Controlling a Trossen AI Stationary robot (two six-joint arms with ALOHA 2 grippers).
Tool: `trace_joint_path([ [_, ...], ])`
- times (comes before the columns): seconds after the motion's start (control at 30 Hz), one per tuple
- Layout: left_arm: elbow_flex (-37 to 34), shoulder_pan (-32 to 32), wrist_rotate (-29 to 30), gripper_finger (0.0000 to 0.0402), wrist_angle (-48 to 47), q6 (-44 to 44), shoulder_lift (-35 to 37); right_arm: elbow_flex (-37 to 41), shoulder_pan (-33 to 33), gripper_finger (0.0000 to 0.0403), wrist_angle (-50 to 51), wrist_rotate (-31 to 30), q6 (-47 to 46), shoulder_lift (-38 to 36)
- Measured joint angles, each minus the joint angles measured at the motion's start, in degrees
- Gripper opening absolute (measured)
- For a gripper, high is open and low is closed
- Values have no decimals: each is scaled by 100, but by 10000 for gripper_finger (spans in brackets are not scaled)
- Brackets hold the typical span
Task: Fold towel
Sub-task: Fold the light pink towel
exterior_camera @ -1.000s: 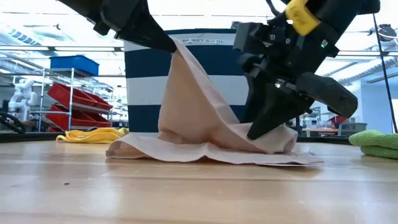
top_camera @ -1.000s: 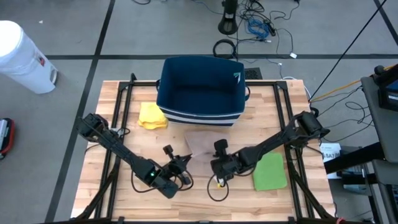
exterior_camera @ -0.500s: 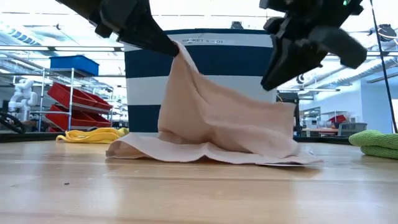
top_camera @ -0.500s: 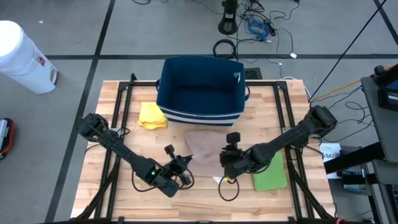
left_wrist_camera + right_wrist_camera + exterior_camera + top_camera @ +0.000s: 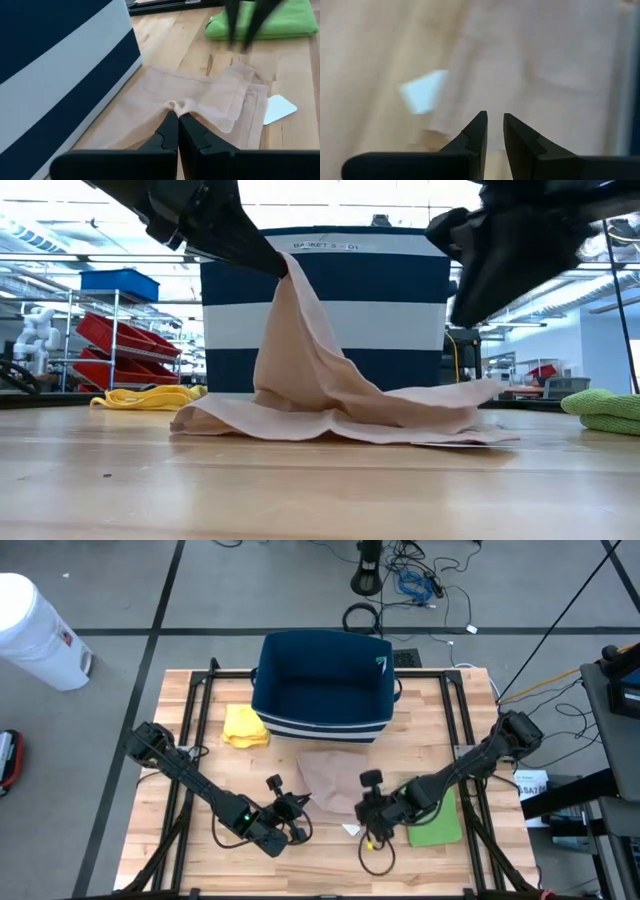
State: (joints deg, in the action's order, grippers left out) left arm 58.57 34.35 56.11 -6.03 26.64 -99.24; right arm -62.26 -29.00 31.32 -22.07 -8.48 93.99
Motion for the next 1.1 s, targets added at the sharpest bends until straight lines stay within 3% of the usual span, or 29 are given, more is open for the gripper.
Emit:
trace_joint_path([
  [0.23,0,-96,1,0,0,14,0,0,-421,50,-532,1209,319,293],
  [0.43,0,-149,0,0,0,15,0,0,-508,50,-852,1196,381,650],
  [0.67,0,-170,-15,0,3,22,0,0,-55,50,-887,1140,540,1176],
  [1.1,0,-170,-32,0,3,21,0,2,477,50,-746,970,745,1196],
])
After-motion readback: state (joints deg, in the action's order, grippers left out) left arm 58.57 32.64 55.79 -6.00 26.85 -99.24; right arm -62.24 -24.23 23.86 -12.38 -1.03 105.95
